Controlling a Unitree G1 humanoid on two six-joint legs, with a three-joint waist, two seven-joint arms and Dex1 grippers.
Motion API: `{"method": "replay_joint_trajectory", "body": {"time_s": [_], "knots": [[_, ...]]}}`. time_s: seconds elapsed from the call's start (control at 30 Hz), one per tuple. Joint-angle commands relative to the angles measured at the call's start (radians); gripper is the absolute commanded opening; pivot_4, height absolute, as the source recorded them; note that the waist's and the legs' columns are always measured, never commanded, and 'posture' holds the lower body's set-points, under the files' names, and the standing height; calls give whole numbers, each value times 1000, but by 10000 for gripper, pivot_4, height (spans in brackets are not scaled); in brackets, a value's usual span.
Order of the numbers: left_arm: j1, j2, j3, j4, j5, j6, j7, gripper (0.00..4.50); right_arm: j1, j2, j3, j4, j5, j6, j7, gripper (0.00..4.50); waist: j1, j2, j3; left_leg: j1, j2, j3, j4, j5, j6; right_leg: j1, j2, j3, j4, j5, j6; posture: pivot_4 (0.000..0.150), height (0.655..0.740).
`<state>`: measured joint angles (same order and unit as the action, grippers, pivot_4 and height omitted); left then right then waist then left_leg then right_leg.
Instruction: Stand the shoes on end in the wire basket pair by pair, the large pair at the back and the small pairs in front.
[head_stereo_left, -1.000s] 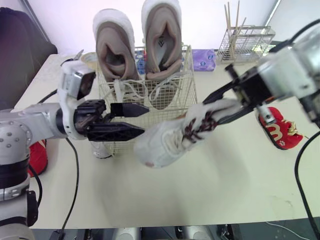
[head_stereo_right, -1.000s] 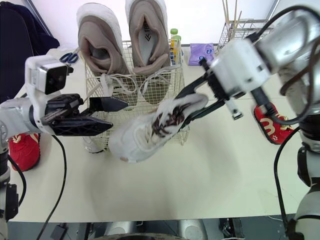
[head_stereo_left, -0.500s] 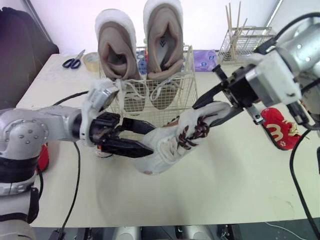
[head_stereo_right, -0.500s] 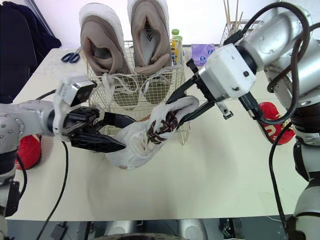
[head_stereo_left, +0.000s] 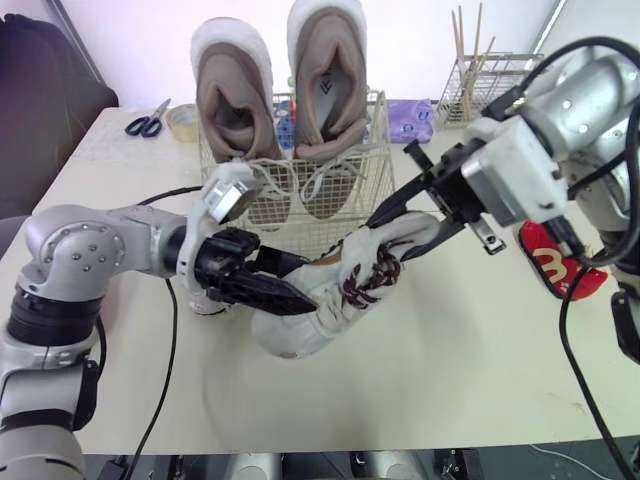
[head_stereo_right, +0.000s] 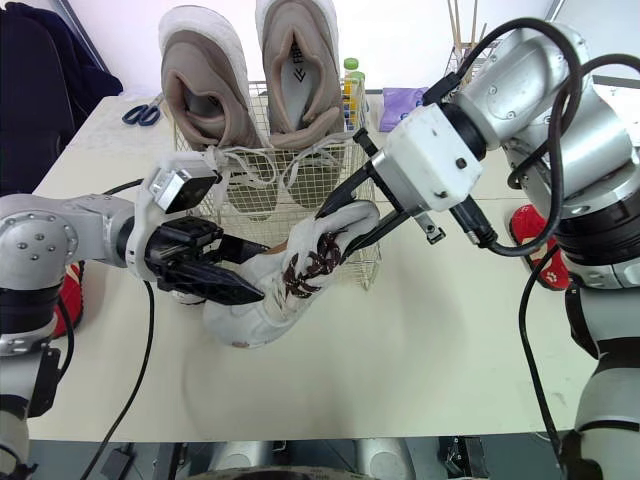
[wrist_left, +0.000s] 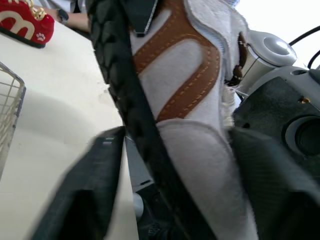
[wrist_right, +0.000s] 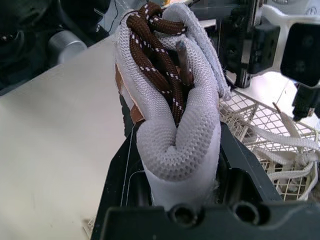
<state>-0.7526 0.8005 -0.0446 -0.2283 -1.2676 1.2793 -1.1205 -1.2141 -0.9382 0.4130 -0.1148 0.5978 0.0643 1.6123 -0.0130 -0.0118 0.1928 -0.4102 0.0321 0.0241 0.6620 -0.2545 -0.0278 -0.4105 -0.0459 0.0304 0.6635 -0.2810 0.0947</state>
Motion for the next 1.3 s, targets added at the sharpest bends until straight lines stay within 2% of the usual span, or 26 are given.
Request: {"method": "replay_joint_trajectory", "body": {"time_s": [0.03,0.1,0.13,0.37,0.47,0.6,0.67,0.73,0.87,0.97,1.13,1.3], "knots": [[0,-18,21,-25,-12,-1,2,12722,2,3,-74,-9,-13,11,2,10312,0,0,0,0,0,0,0,0,0,0,0,0,0,0,0,1500,7400],[16,-24,25,-42,5,-16,16,4979,14,6,-94,-13,-27,28,1,10312,0,0,0,0,0,0,0,0,0,0,0,0,0,0,0,1500,7400],[28,-30,29,-55,19,-34,26,3032,25,5,-108,-18,-32,44,-4,10312,-1,0,0,0,0,0,0,0,0,0,0,0,0,0,0,1500,7400],[160,-110,91,-149,101,-210,89,3032,165,-39,-257,-73,-42,274,-205,10312,2,0,0,0,0,-1,0,0,0,0,-1,0,0,0,0,1500,7400],[206,-139,116,-184,101,-244,137,2947,238,-51,-343,-103,-24,375,-302,22406,3,0,0,0,0,-1,1,0,0,1,-1,0,0,0,0,1500,7400],[250,-161,139,-225,86,-273,183,2947,315,-47,-453,-122,-29,475,-450,44183,2,0,0,0,0,-1,1,0,0,1,-2,0,0,0,0,1500,7400],[270,-166,143,-242,88,-289,191,2947,358,-43,-507,-127,-15,539,-518,44749,2,0,0,0,0,-1,1,0,0,1,-2,0,0,0,0,1500,7400],[282,-185,149,-246,104,-316,214,2947,417,-9,-598,-140,63,641,-604,44749,4,-1,0,0,0,-1,1,0,0,1,-2,0,0,0,0,1500,7400],[296,-256,151,-243,118,-365,278,2947,557,131,-829,-178,391,855,-791,44749,3,-2,-1,0,0,-1,1,0,0,3,-1,0,0,0,0,1500,7400],[295,-306,151,-235,102,-383,320,2947,636,240,-927,-199,613,909,-930,44749,2,-2,-1,0,0,-1,1,0,0,3,-1,0,0,0,0,1500,7400],[282,-376,151,-224,89,-405,382,2947,810,350,-965,-265,883,908,-1097,44749,2,-2,-1,0,0,-1,0,0,0,3,0,0,-1,0,0,1500,7400],[274,-400,141,-228,92,-409,413,2947,853,369,-895,-313,976,881,-1168,44749,-4,-2,-1,0,0,-1,1,0,0,3,1,1,-1,0,0,1500,7400]]}}
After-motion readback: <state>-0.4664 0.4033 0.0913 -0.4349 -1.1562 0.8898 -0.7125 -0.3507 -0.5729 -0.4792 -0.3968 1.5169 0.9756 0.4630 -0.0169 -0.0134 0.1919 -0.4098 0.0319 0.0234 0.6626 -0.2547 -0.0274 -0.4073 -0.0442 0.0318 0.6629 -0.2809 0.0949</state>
